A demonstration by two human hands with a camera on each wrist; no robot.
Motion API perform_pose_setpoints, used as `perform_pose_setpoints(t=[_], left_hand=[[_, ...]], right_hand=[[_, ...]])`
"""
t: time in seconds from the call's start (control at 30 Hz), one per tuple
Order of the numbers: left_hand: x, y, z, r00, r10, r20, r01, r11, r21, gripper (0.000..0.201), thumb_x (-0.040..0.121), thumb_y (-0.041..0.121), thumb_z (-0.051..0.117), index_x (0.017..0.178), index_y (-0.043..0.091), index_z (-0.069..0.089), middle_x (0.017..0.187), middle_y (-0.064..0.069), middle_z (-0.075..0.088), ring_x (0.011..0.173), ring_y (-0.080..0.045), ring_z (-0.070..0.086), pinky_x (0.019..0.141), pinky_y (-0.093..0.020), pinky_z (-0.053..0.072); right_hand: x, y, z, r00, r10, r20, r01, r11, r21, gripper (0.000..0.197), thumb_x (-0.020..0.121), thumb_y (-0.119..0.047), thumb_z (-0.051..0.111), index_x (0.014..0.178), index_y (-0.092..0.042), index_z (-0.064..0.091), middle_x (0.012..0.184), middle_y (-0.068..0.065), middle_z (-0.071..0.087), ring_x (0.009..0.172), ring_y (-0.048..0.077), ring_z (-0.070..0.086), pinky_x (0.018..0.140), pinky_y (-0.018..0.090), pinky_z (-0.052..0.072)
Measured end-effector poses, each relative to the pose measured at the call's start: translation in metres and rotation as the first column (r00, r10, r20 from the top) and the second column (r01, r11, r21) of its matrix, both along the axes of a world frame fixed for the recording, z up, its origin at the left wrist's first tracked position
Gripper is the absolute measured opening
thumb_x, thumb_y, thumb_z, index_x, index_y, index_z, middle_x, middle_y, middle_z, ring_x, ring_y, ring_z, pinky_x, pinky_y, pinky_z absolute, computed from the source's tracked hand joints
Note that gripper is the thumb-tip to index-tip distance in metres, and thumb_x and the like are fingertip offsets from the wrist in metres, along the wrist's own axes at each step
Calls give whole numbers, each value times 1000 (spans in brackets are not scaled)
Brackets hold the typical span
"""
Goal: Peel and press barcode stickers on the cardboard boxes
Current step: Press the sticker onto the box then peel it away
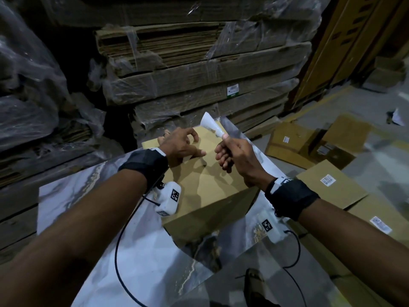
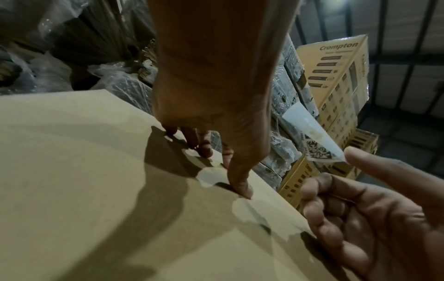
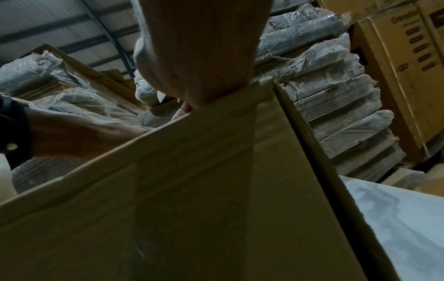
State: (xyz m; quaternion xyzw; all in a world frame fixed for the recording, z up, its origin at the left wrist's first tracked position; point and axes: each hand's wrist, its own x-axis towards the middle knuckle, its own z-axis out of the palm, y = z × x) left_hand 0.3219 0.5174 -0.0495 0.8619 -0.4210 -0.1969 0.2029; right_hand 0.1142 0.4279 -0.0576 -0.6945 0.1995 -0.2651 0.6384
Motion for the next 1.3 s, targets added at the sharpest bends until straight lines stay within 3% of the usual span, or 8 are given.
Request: perform_pose_setpoints(t=[0.1,0.2,0.3,0.4,0.47,0.93,1.1,1.3], left_hand=[[0,-2,1,998,-32,-58,32,999,10,55,35,78,70,83,55,57,76,2,54,78,-32,49,73,-42,38],[-6,0,7,998,-35,-45,36,999,32,38,47,64,67,83,62,54,84,6,51,100,-43,59,94,-49,47],[-7,8,7,998,-5,68,3,999,33,18,75,54,66,90,55,55,90,14,37,109,-32,52,99,-46,40],[-10,12,4,992,-33,120,26,998,60,57,57,85,65,98,47,54,99,11,41,108,-25,45,99,-46,37],[-13,11,4,989,-31,146,19,996,83,68,51,86,72,102,45,53,106,8,43,107,-24,41,98,-46,36],[-28,4,18,986,-71,150,57,994,93,26,73,60,65,92,57,48,93,8,50,105,-28,52,97,-47,39],[-19,-3,4,989,-93,118,82,992,94,29,55,68,49,82,74,42,83,9,52,99,-33,60,95,-50,44],[-29,9,12,980,-34,195,24,998,52,20,85,48,68,97,54,53,102,5,51,113,-31,48,98,-46,37]], right_hand=[[-1,1,1,1000,1,5,-1,1000,-7,62,103,-46,47,89,12,64,71,17,65,59,27,57,51,28,48],[-2,1,2,1000,3,7,-3,1000,-17,62,104,-46,47,89,11,65,71,16,66,59,26,57,52,30,48],[-2,1,1,1000,1,11,-1,1000,-13,61,104,-46,47,87,10,65,71,16,66,58,25,57,53,31,48],[-2,1,0,1000,2,16,-2,1000,-15,60,102,-47,47,87,8,67,71,16,66,58,24,58,54,31,49],[-2,2,0,1000,6,11,-6,1000,-13,61,102,-47,47,88,9,67,71,16,67,58,24,59,54,31,49],[-2,-1,-1,1000,6,-7,-7,1000,-18,57,109,-41,45,88,9,66,69,13,66,58,25,57,52,28,48],[-5,1,1,1000,-8,-24,7,999,-44,59,108,-43,45,89,9,66,72,16,68,60,26,59,53,27,48],[-3,4,0,999,-21,-32,21,1000,-16,60,106,-46,48,88,9,66,71,18,67,59,26,59,53,30,47]])
